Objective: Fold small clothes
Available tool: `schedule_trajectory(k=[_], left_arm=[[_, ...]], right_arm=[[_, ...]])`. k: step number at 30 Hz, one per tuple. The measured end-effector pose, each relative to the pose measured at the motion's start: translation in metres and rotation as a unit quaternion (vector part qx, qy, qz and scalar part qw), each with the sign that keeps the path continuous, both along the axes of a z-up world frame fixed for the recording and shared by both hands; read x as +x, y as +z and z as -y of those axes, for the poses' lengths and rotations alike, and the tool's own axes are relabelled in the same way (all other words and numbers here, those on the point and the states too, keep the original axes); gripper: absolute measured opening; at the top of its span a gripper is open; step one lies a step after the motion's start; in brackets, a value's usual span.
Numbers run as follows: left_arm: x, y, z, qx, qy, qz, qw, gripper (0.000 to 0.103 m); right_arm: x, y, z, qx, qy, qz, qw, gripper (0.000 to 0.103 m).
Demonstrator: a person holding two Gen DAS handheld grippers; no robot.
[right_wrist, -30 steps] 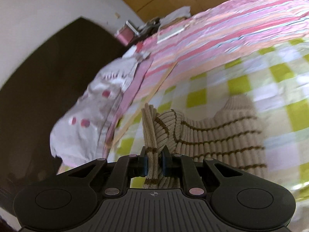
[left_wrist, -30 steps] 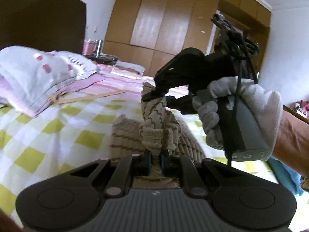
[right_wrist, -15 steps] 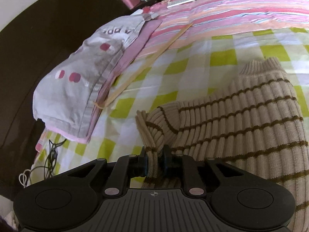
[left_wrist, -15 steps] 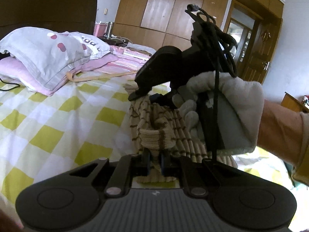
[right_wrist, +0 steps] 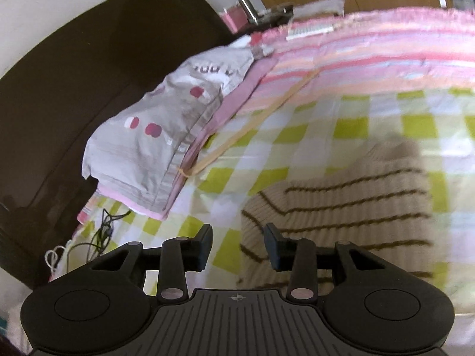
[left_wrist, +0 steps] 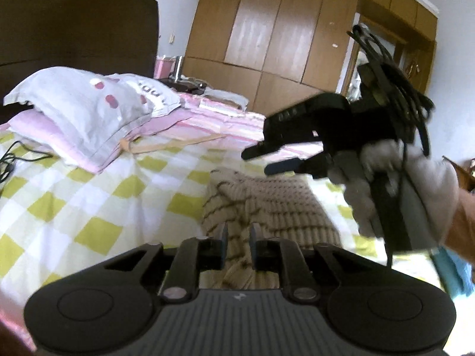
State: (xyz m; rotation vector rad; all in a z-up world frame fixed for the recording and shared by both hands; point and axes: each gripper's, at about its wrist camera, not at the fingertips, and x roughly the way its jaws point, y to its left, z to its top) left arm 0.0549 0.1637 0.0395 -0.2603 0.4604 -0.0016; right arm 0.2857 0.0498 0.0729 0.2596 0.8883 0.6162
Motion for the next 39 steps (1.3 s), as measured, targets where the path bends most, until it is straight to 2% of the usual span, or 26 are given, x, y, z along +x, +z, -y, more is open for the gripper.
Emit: schedule_trajectory(k=[3,6,9,14,17,19,20,22,26,29,34,39], left_arm=[[0.016,-0.004,0.01,0.0,-0.026,-0.004,0.9997,0.024],[0.034,-0.018,0.016,-0.006,-0.031,-0.025,0.9992,0.024],[0.045,-0.031,0.014,-0.004,-0.014,-0.046,0.9988,0.024],[0.052,-0.047,0.005,-0.009,-0.009,-0.077,0.9969,0.024],[0.053,-0.052,0.003,-0.02,-0.021,-0.086,0.9959,0.024],[0.051,-0.052,0.004,-0.015,-0.021,-0.085,0.9961,0.021],[0.047,-0.05,0.004,-0.017,-0.022,-0.08,0.9964,0.018],[0.04,-0.045,0.002,-0.028,-0.022,-0.065,0.9973,0.016],[0.029,-0.037,-0.002,-0.037,-0.009,-0.047,0.9982,0.015],[0.031,-0.041,-0.004,-0.029,0.009,-0.07,0.9971,0.015],[0.039,-0.051,-0.005,-0.014,0.026,-0.117,0.9927,0.015],[0.044,-0.058,-0.003,0.0,0.031,-0.14,0.9896,0.016]], right_arm=[[-0.006,0.002,0.009,-0.012,0.0,0.009,1.0,0.039],[-0.006,-0.003,0.005,-0.039,0.008,0.009,0.999,0.039],[-0.002,-0.01,-0.007,-0.066,0.012,0.011,0.998,0.04],[0.013,-0.031,-0.038,-0.107,0.021,0.002,0.994,0.047],[0.014,-0.039,-0.057,-0.152,0.022,0.028,0.988,0.047],[0.014,-0.044,-0.064,-0.177,0.023,0.039,0.983,0.033],[0.013,-0.045,-0.066,-0.185,0.025,0.044,0.981,0.031],[0.011,-0.041,-0.064,-0.177,0.025,0.043,0.983,0.018],[0.012,-0.02,-0.057,-0.126,0.016,0.033,0.991,0.016],[0.009,-0.013,-0.062,-0.104,0.022,0.035,0.994,0.016],[0.01,-0.042,-0.081,-0.118,0.034,0.008,0.992,0.017],[0.014,-0.065,-0.085,-0.091,0.045,-0.02,0.995,0.02]])
